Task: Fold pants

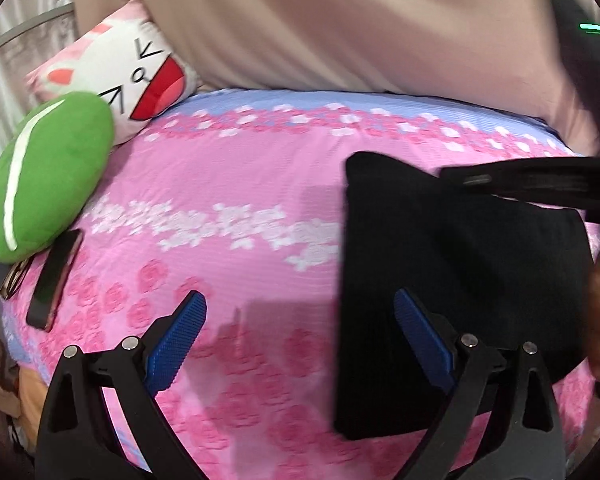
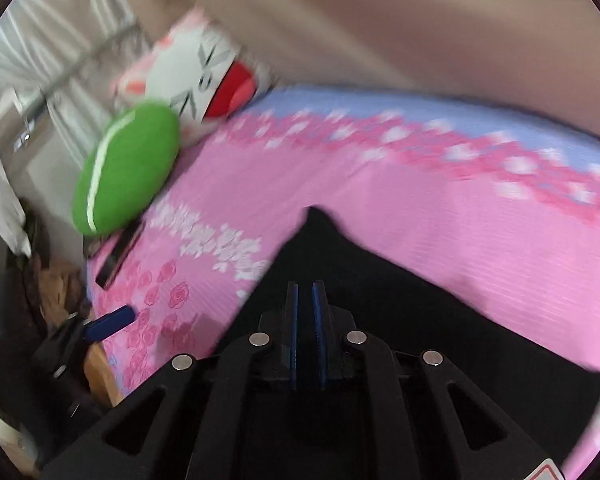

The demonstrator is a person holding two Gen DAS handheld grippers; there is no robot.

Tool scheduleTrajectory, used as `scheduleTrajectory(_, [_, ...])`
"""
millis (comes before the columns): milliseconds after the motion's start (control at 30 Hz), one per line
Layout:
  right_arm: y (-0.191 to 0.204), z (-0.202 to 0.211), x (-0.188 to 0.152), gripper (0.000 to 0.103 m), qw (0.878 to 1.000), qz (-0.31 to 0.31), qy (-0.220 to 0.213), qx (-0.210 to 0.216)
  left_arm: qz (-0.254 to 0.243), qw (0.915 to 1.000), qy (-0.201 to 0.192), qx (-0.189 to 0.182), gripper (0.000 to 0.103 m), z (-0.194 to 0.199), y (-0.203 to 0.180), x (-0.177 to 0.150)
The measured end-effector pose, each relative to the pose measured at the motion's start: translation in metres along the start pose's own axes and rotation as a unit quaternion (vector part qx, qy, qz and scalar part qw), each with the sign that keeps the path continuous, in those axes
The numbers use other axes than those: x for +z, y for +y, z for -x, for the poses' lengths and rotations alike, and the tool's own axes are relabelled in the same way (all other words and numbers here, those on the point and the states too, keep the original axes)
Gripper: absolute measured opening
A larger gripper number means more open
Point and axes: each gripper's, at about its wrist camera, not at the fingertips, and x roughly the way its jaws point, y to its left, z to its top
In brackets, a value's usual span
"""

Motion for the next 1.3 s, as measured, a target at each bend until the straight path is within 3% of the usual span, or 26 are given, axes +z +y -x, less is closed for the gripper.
scheduleTrajectory(33, [0.0, -0.021, 0.004, 0.01, 1.0, 0.001, 0.016, -0.002, 0.002, 1.0, 0.001, 0.003, 0.093, -0.001, 0.006, -0.002])
scheduleTrajectory(67, [-0.002, -0.053, 0.009, 0.003, 0.999, 0.004, 0.033, -0.024, 0.004, 1.0, 0.004, 0.007, 0.093, -0.003, 0.01, -0.005])
scheduleTrajectory(100, [-0.005, -0.078, 0.013, 0.0, 0.998, 0.01, 0.037, -0.044, 0.006, 0.9999, 0.008, 0.008, 0.093, -0.007, 0.015, -0.006])
scheduleTrajectory(133, [-0.006, -0.083, 0.019, 0.0, 0.999, 0.005, 0.03, -0.039, 0.008, 0.9999, 0.012, 0.009, 0.093, -0.009, 0.018, -0.007])
scheduleTrajectory(200, [-0.006, -0.064, 0.028, 0.002, 0.999, -0.024, 0.023, -0.036, 0.01, 0.9998, 0.016, 0.007, 0.093, -0.013, 0.023, -0.009])
scheduleTrajectory(300, [0.0, -0.026, 0.016, 0.005, 0.999, -0.004, -0.021, -0.045, 0.01, 0.9998, 0.017, 0.005, 0.093, -0.017, 0.025, -0.01])
scheduleTrajectory(433, [-0.031, -0.047, -0.004, 0.0, 0.996, -0.025, 0.024, -0.076, 0.012, 0.9996, 0.024, -0.002, 0.093, -0.024, 0.018, -0.008])
scheduleTrajectory(500, [-0.041, -0.013, -0.012, 0.006, 0.997, -0.066, 0.001, -0.05, 0.007, 0.9997, 0.024, -0.002, 0.093, -0.024, 0.012, -0.008])
scheduleTrajectory(567, [-0.046, 0.035, -0.028, 0.014, 0.995, -0.071, -0.048, -0.055, 0.003, 0.9997, 0.023, 0.001, 0.093, -0.023, 0.005, -0.007])
scheduleTrajectory(667, [-0.065, 0.088, -0.065, 0.041, 0.99, -0.08, -0.073, -0.087, -0.001, 0.9998, 0.022, 0.0, 0.093, -0.022, -0.005, -0.005])
scheduleTrajectory(733, [-0.085, 0.114, -0.1, 0.044, 0.983, -0.099, -0.072, -0.137, -0.002, 0.9999, 0.017, 0.001, 0.093, -0.019, -0.014, -0.003])
scheduleTrajectory(800, [-0.102, 0.129, -0.13, 0.044, 0.977, -0.131, -0.066, -0.153, -0.004, 0.9999, 0.016, -0.004, 0.093, -0.017, -0.023, -0.002])
scheduleTrajectory(900, [-0.118, 0.143, -0.164, 0.044, 0.974, -0.179, -0.068, -0.121, -0.006, 0.9998, 0.018, -0.011, 0.093, -0.014, -0.035, -0.001])
scheduleTrajectory(1000, [-0.119, 0.144, -0.18, 0.048, 0.975, -0.187, -0.067, -0.103, -0.01, 0.9994, 0.023, -0.025, 0.093, -0.01, -0.047, -0.002])
scheduleTrajectory(1200, [-0.11, 0.134, -0.187, 0.057, 0.979, -0.173, -0.069, -0.079, -0.022, 0.9992, 0.021, -0.027, 0.096, 0.0, -0.059, -0.007])
scheduleTrajectory(1267, [-0.113, 0.128, -0.186, 0.057, 0.978, -0.181, -0.07, -0.07, -0.022, 0.9992, 0.022, -0.026, 0.096, 0.0, -0.06, -0.01])
scheduleTrajectory(1300, [-0.115, 0.126, -0.185, 0.053, 0.978, -0.182, -0.076, -0.066, -0.022, 0.9992, 0.024, -0.025, 0.096, 0.0, -0.06, -0.011])
